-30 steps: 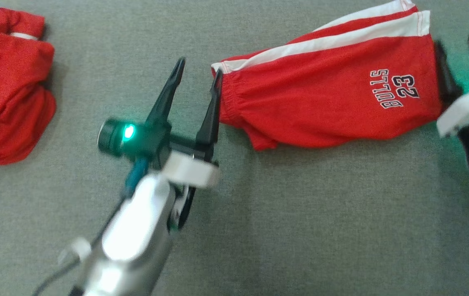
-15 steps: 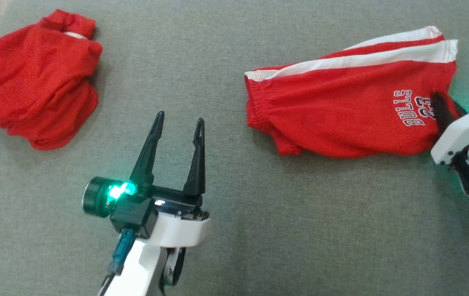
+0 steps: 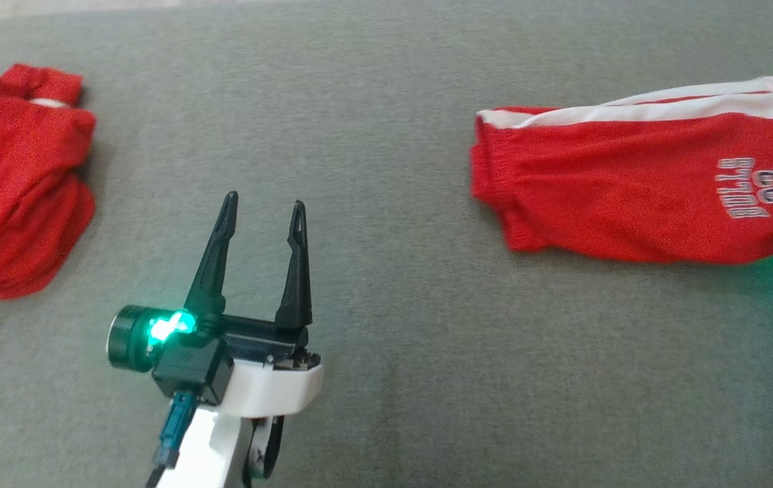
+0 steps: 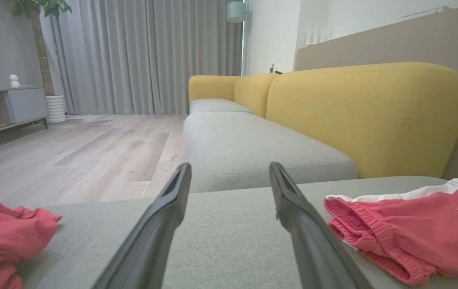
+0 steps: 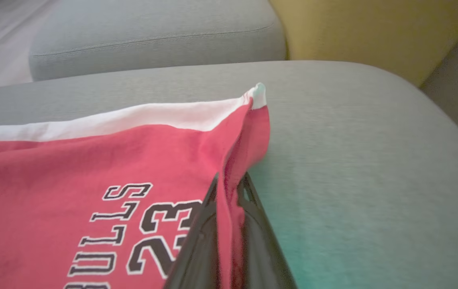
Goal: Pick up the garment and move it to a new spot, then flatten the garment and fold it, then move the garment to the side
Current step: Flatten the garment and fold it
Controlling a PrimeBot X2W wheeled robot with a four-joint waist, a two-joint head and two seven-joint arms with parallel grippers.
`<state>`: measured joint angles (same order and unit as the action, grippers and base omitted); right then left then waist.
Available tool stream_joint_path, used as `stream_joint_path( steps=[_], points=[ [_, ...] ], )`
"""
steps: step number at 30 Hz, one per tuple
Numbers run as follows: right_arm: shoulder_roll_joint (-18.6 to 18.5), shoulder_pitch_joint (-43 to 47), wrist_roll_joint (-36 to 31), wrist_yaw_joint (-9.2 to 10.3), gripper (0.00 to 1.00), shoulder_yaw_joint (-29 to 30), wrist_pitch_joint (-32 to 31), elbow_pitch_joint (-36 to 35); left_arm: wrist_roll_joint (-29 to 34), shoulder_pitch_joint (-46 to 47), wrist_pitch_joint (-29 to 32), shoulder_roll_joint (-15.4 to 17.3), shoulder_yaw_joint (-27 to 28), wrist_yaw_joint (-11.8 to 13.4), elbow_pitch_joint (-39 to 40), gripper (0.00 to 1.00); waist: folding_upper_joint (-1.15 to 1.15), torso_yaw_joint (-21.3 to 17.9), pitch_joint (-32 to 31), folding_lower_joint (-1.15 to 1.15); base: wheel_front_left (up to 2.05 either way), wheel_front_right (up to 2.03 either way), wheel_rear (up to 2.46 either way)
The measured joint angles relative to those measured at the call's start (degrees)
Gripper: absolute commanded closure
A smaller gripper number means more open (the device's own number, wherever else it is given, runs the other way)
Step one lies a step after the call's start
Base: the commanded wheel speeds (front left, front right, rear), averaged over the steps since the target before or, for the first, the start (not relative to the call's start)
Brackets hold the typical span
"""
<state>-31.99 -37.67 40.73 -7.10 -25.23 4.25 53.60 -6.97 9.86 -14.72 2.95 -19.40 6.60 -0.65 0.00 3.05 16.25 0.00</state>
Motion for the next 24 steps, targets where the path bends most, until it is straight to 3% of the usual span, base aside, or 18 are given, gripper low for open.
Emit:
stream_joint_path(
  steps=[4,12,24],
  points=[
    [-2.68,0.12,-0.64,0.01,1.0,0.58,0.74,-0.49,0.52,0.03,0.0,-0.02,0.31,-0.83,-0.01,0.0,0.0,-2.49,0.44,0.0,0.0,0.0,0.0],
    [-2.33,-1.76,-3.04,0.01,1.0,-0.57,2.38,-7.86,1.02,0.07,0.0,-0.03,0.56,-2.63,-1.36,0.0,0.0,-6.25,0.13,0.0,0.0,0.0,0.0],
    [2.25,-0.94,-6.61,0.01,1.0,-6.76,-2.18,-28.6,0.37,-1.04,0.0,-0.08,0.33,-3.08,-2.6,0.0,0.0,-3.96,-2.68,0.0,0.0,0.0,0.0]
  ],
)
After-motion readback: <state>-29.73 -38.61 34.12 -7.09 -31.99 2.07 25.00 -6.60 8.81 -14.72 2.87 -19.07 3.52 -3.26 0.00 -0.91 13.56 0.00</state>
